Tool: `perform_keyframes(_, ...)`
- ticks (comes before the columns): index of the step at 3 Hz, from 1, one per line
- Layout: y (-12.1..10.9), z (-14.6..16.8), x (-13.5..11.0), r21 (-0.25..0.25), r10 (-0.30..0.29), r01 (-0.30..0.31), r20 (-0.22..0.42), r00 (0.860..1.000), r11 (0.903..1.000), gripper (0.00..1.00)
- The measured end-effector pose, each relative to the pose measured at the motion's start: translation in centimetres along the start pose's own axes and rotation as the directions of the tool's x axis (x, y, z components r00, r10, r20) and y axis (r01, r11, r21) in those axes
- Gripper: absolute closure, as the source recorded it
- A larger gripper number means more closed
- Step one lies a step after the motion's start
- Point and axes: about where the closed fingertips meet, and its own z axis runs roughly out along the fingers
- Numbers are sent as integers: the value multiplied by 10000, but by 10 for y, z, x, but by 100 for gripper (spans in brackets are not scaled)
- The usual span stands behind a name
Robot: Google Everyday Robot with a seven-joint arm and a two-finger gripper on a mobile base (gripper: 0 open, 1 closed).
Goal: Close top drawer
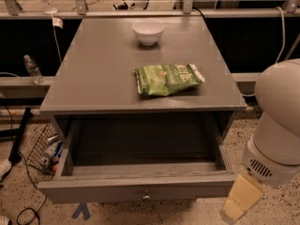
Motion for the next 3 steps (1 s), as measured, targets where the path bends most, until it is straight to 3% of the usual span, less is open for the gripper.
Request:
perform_keyframes(1,0,0,0,0,0,0,0,10000,10000,0)
perform_keyframes(3,0,76,-9,-538,1018,-1063,-805,9915,9929,0)
